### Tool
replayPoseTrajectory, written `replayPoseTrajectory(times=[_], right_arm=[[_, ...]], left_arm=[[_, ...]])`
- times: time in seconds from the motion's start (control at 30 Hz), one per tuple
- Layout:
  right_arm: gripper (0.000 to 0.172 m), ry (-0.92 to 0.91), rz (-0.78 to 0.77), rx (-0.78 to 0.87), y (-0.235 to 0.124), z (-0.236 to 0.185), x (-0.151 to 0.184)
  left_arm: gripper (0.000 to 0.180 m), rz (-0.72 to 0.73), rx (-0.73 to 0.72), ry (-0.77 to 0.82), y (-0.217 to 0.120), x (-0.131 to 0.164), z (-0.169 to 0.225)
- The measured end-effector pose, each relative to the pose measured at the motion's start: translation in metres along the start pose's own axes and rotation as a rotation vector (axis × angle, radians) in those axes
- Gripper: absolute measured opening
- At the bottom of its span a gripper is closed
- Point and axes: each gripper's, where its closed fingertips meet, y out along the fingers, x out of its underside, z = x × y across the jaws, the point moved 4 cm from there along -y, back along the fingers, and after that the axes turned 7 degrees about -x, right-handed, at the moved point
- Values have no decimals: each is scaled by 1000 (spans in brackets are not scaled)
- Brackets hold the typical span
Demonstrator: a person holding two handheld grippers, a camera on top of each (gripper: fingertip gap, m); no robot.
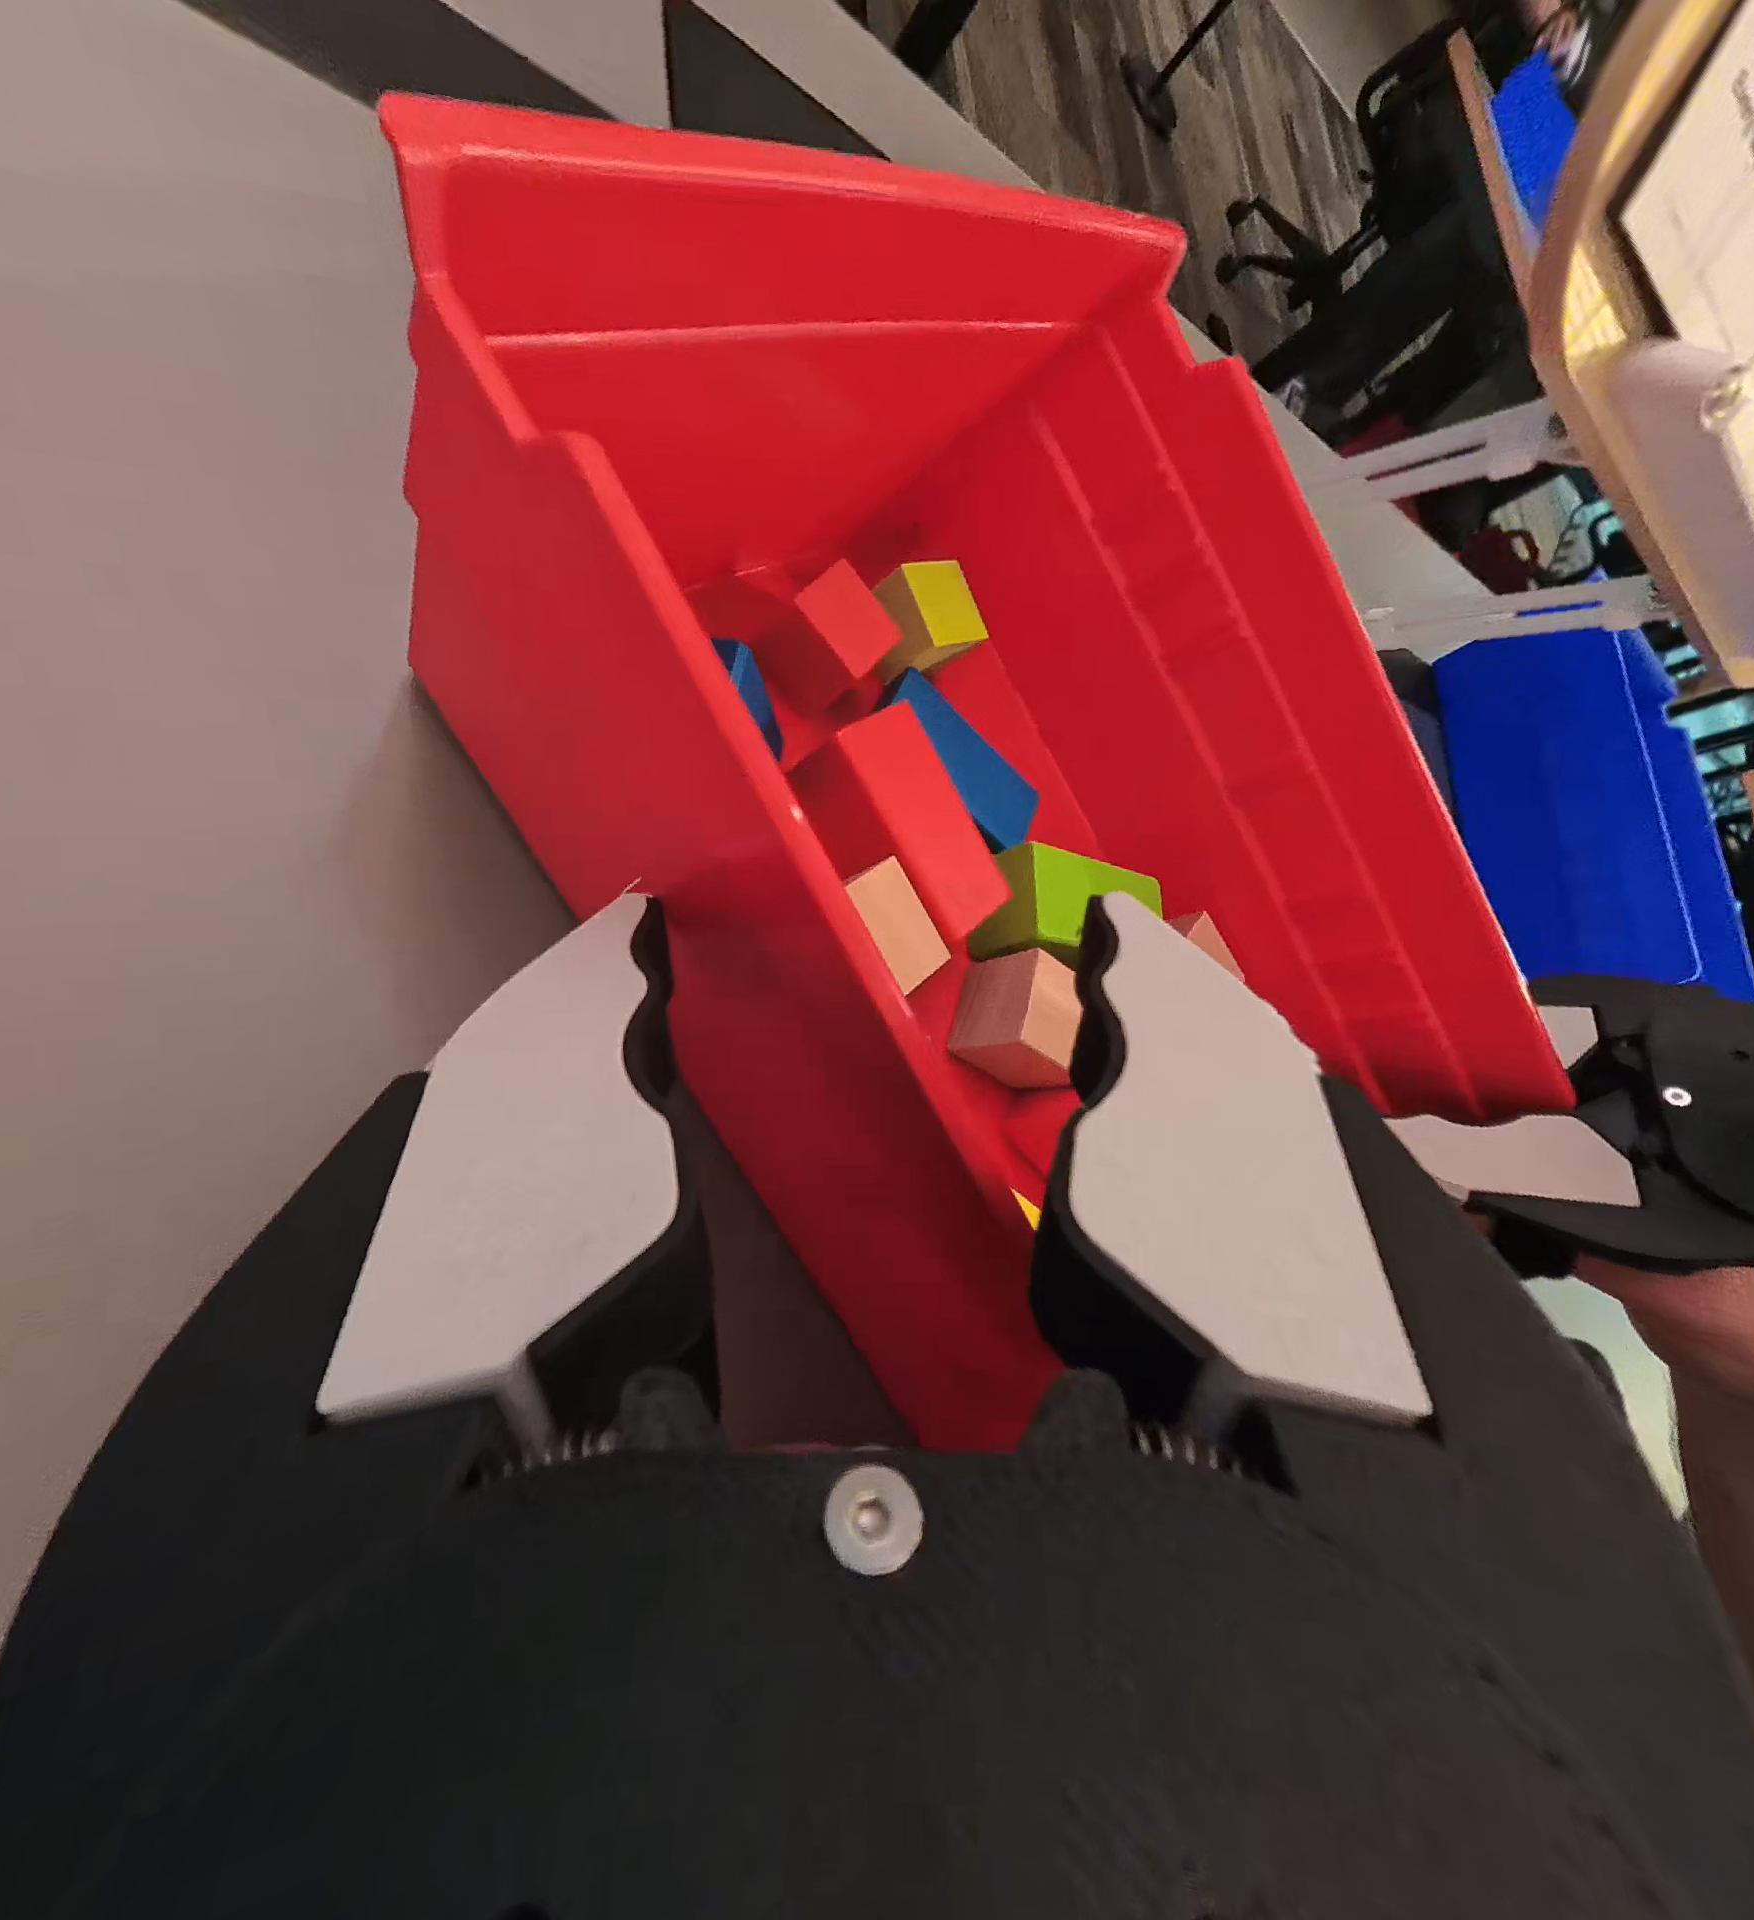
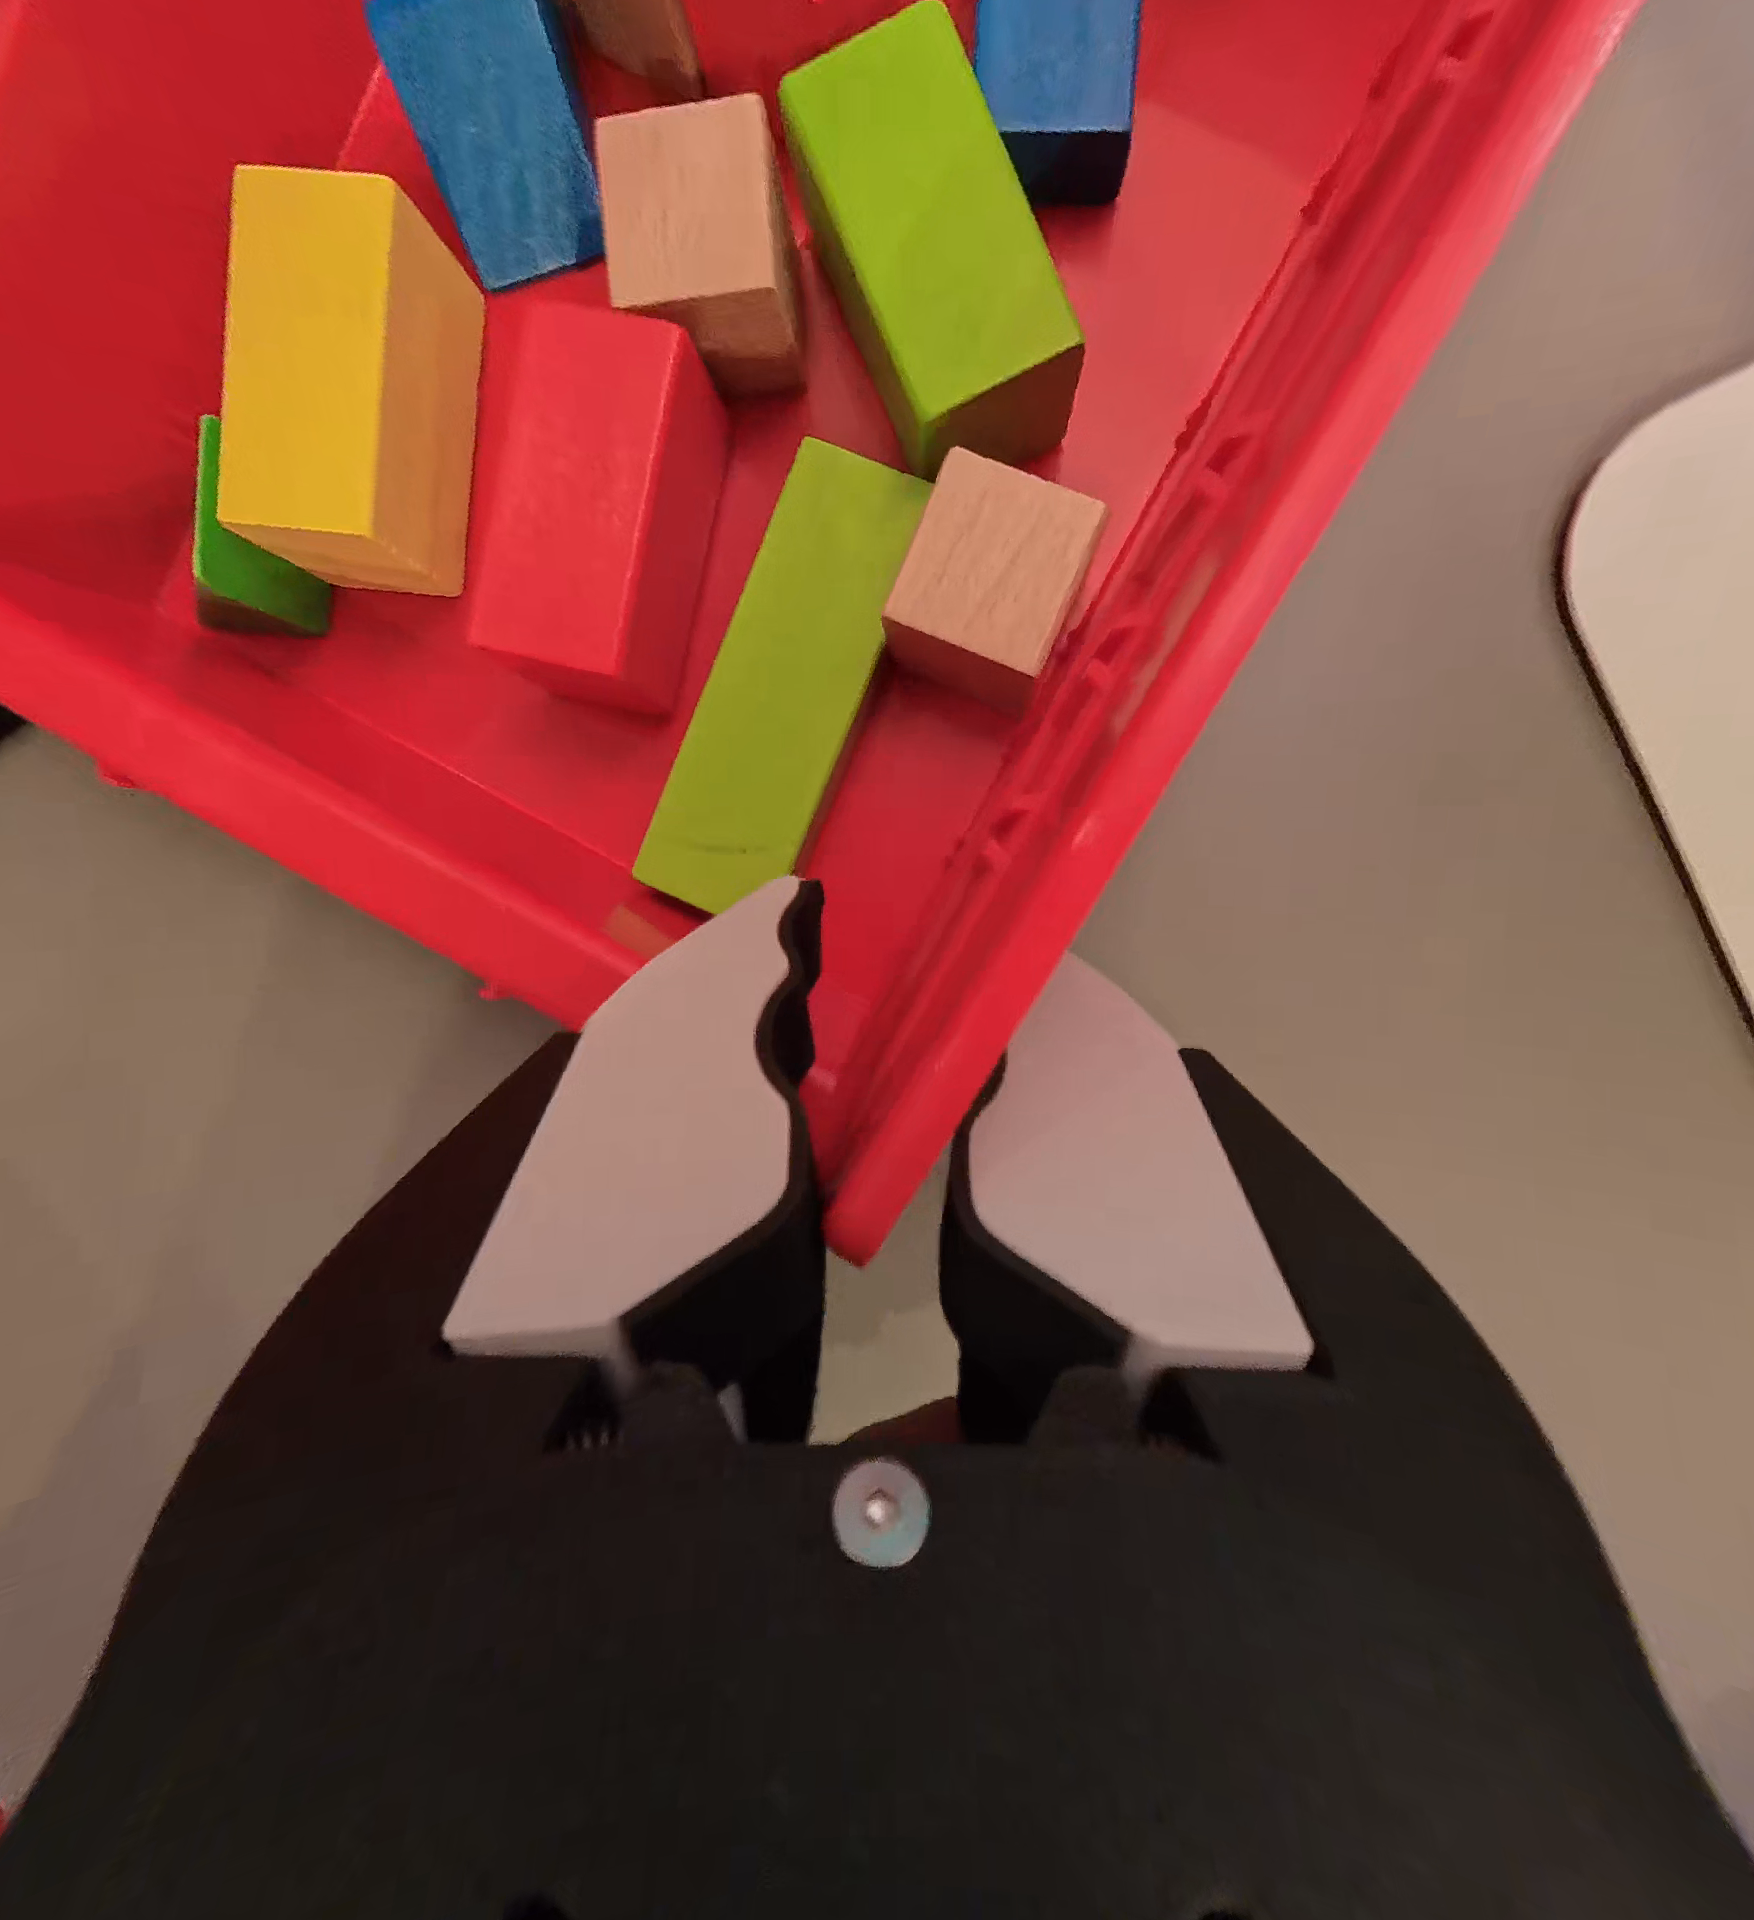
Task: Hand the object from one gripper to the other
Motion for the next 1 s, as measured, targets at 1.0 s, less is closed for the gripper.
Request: replayPoseTrajectory(times=[1.0], right_arm=[[84, 124, 269, -232, 38, -40, -115]], left_arm=[[59, -99, 12, 230, 42, -161, -95]])
